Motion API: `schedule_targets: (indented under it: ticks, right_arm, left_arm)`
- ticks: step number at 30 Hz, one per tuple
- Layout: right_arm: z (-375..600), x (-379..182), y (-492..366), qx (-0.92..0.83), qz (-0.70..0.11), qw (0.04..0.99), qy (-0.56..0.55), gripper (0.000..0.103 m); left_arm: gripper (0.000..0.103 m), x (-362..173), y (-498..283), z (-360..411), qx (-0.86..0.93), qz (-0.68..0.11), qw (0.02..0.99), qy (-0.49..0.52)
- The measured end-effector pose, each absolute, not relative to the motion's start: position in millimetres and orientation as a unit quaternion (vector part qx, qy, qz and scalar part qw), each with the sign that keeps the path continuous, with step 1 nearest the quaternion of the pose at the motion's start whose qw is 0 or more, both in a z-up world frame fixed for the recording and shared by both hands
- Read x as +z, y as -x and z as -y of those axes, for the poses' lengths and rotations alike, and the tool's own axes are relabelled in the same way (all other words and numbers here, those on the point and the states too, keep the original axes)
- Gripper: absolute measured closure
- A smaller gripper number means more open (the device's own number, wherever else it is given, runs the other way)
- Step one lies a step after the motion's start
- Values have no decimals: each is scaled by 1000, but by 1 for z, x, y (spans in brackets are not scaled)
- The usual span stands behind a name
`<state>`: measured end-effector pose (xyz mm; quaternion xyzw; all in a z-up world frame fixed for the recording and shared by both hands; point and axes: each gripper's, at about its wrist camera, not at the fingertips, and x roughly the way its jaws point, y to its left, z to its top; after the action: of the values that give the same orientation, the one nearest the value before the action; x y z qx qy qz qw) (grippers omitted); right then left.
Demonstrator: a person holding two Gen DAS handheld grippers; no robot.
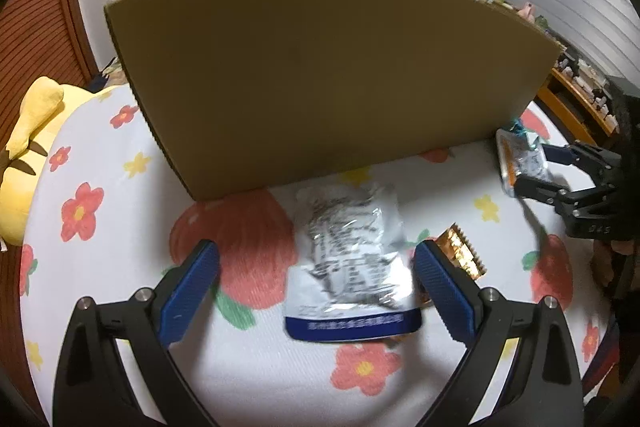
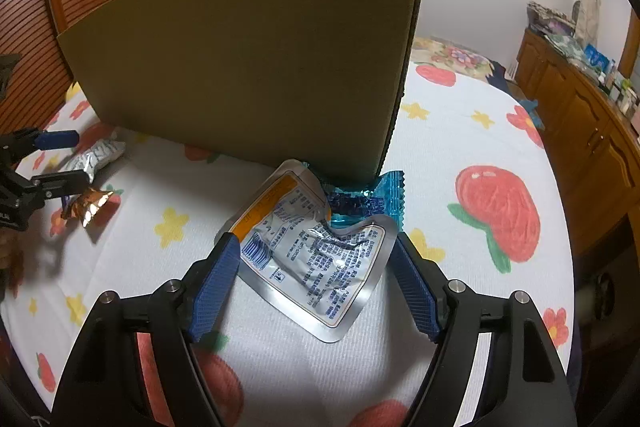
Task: Organize snacks
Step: 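Grasp the silver-white packet with the left gripper while the right grasps the clear orange-strip packet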
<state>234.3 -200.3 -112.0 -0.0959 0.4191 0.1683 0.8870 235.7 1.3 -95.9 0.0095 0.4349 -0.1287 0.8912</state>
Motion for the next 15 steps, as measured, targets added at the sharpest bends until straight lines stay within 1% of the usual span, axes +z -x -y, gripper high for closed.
schedule_targets:
  ticks: [3, 6, 8, 12, 15]
  right_arm:
    - [199, -112, -234, 168, -419, 887, 98, 24]
    - [198, -112, -233, 168, -419, 887, 101, 23]
    - [198, -112, -234, 168, -418, 887, 101, 23]
    - [198, -112, -234, 168, -418, 887, 102, 23]
    - [197, -113, -233, 168, -418, 887, 102, 23]
  left_arm:
    - [5, -87, -235, 1, -149, -426, 892, -4]
    - [7, -85, -240, 3, -159, -428, 890, -7]
    - [11, -86, -243, 5, -157, -432, 888, -10]
    - [24, -89, -250, 7, -157, -443, 882, -8]
    - [27, -92, -251, 8, -154, -446, 881, -12]
